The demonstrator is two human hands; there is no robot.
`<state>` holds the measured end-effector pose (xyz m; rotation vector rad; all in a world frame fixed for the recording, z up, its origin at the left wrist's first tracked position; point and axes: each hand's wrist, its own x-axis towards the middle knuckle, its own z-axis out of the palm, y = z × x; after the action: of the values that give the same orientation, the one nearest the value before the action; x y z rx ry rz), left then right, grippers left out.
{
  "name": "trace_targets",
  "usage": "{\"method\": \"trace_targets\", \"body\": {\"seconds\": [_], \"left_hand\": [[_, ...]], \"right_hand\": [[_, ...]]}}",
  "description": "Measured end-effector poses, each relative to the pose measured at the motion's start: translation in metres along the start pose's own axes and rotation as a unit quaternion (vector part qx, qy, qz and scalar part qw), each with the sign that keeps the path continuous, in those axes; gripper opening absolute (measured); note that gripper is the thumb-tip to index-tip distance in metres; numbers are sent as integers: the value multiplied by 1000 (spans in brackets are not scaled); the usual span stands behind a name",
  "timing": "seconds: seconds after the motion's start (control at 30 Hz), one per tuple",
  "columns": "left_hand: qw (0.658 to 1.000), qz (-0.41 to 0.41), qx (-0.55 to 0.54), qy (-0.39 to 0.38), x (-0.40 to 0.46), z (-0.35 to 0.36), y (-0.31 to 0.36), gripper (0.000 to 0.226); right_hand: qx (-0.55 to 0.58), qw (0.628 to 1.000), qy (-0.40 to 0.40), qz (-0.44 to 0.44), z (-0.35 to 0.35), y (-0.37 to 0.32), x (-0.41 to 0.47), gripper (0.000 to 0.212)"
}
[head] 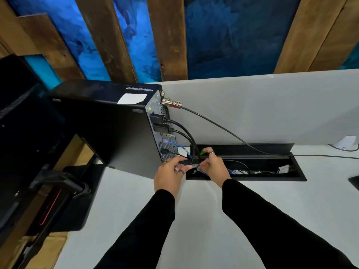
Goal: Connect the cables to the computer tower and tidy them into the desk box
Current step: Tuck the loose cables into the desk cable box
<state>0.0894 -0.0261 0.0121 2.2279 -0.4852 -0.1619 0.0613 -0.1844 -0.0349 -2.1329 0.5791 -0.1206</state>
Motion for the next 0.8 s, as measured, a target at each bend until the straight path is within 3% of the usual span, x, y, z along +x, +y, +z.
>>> {"method": "trace_targets", "body": {"seconds": [0.17, 0.33, 0.47, 0.57, 0.8], "left_hand": [[1000, -2, 3, -4, 3, -1, -2, 25], [1000, -6, 7, -5, -1, -4, -8, 24], [1000, -5, 4, -12, 1, -3, -7, 23], [1000, -2, 8, -12, 2, -3, -7, 25], [1000, -6, 15, -19, -1, -3, -10, 24]], "right_hand": [[15, 999, -3, 51, 2, 3, 11, 50], [-1, 992, -95, 77, 7, 7, 15, 49], [-18, 992, -112, 48, 7, 6, 18, 34], [-68, 992, -101, 30, 14, 7, 18, 37], [-101, 983, -155, 11, 3, 4, 12, 44]]}}
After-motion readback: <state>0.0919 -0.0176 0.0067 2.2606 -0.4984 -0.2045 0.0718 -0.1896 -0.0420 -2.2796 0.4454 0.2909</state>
